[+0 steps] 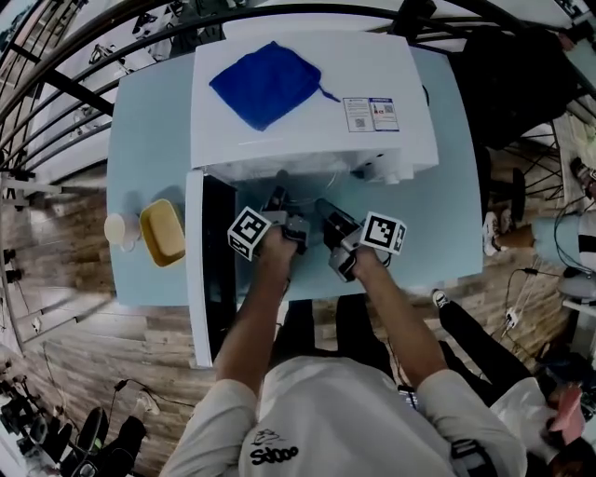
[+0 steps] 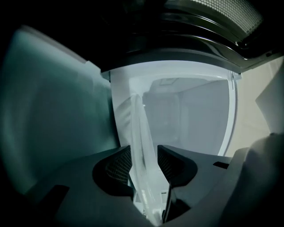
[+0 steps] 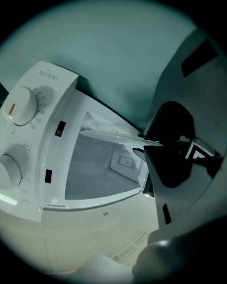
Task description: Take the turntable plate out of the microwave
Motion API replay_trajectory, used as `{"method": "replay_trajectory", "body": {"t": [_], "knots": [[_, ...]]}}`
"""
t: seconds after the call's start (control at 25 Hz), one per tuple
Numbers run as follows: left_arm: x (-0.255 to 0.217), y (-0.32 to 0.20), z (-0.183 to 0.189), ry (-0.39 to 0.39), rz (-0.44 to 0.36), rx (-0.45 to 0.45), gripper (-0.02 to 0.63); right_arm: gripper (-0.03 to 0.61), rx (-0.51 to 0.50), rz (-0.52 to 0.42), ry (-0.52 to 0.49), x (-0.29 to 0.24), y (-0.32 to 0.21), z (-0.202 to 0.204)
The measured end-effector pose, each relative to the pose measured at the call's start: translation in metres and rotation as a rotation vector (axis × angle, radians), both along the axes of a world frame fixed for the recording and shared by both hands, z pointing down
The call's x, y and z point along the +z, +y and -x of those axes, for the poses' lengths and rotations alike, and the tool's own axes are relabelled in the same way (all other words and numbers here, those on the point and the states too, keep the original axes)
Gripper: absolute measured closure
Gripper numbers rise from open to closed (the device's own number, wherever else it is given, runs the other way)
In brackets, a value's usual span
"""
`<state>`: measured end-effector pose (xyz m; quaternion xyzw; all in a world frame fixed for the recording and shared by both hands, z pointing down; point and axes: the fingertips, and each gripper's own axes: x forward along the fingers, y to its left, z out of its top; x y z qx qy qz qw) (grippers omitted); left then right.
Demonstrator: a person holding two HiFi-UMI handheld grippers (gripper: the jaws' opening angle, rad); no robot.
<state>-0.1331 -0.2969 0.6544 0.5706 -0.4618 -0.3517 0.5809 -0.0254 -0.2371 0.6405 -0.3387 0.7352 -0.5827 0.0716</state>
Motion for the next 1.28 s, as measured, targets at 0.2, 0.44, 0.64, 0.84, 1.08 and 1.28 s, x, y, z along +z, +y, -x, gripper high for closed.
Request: {"method": "replay_trajectory", "body": {"t": [0.2,0.44,0.64,0.84,1.08,1.28], "knots": [[-0.002,0.006,-0.005,0.068,-0.027,-0.006,0.557,0.541,0.023,-0.018,-0.095,-0.012,0.016,0.007],[-0.001,0.030,-0.008,0.149,0.024,-0.013,0.575,0.541,0.030,0.032,-0.084,-0.008,0.041,0.006],[-0.012,0.062,-0.017,0.119,0.012,-0.011,0.577,0.511,0.006,-0.005,-0.041,-0.007,0.062,-0.008],[-0.042,0.110,-0.033,0.123,-0.027,0.005,0.577,0.499,-0.012,-0.058,-0.043,-0.032,0.076,-0.018],[-0.105,0.161,-0.055,0.115,-0.155,0.060,0.577,0.506,-0.078,-0.136,-0.109,-0.082,0.114,-0.024],[-0.150,0.195,-0.065,0.098,-0.237,0.080,0.577,0.509,-0.093,-0.186,-0.103,-0.116,0.148,-0.037]]}}
